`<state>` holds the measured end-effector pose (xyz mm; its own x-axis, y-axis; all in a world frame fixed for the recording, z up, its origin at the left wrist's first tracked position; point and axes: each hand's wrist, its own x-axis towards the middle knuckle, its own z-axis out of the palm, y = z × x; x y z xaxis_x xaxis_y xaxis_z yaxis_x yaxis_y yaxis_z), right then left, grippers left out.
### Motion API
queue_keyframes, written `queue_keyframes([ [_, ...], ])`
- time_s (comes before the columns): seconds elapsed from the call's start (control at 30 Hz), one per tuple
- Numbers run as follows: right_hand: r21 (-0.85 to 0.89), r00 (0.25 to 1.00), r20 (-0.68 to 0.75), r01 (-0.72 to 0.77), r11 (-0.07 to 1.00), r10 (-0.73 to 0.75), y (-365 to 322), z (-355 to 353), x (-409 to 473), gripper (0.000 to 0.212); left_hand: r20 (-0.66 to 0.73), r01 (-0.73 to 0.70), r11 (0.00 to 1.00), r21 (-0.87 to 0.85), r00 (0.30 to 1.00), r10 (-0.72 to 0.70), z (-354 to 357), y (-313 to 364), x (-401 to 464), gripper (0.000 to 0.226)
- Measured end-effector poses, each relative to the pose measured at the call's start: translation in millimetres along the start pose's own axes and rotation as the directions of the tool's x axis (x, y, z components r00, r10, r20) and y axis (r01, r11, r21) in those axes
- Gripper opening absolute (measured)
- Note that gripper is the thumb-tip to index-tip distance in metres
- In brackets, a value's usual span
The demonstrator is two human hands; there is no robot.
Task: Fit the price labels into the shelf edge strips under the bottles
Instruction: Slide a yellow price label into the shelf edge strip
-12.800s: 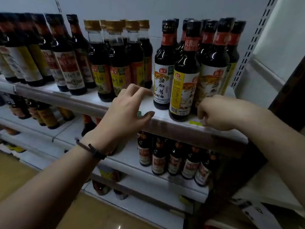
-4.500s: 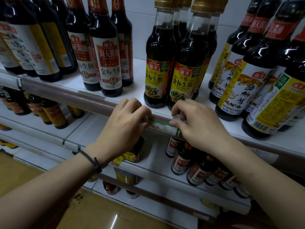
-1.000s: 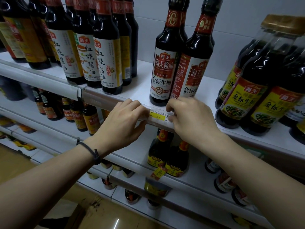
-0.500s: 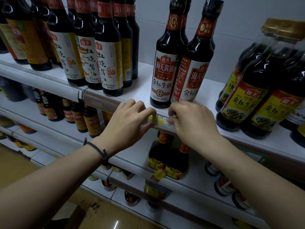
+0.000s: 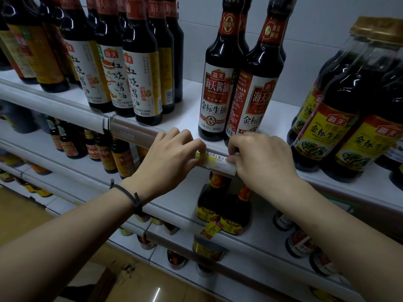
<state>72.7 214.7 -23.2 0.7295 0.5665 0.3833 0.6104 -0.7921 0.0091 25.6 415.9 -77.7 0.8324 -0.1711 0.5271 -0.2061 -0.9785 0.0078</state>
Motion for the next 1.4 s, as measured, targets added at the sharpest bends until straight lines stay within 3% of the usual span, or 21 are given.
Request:
queue_keyframes([
  [0.47, 0.056, 0.998, 0.021, -0.057, 0.997, 0.056, 2.3, -1.7, -1.0, 0.009, -0.037, 0.072, 0.994, -0.08, 0.996, -0.076, 4.0, 2.7, -3.0, 0.025],
  [0.77, 0.093, 0.997, 0.037, -0.065, 0.994, 0.062, 5.8, -1.2, -3.4, 0.018, -0.013, 0.041, 0.998, 0.04, 0.999, -0.04, 0.2, 4.5, -4.2, 0.025],
  [1.07, 0.154, 1.0, 0.029, 0.003, 0.988, -0.008, 11.3, 0.5, -9.3, 0.014, -0.037, 0.091, 0.99, 0.111, 0.995, -0.088, -2.7, 18.4, -3.5, 0.027],
  [1.27, 0.205, 0.991, -0.07, 0.124, 0.971, -0.112, 41.8, -4.3, -30.4, 0.03, -0.021, 0.13, 0.985, 0.113, 0.991, -0.129, -2.0, 55.5, -12.0, 0.043],
  [1.4, 0.258, 0.97, -0.144, 0.228, 0.939, -0.196, 79.7, -6.8, -67.2, 0.03, -0.033, 0.179, 0.972, 0.153, 0.984, -0.176, 2.4, 107.6, -22.3, 0.05],
])
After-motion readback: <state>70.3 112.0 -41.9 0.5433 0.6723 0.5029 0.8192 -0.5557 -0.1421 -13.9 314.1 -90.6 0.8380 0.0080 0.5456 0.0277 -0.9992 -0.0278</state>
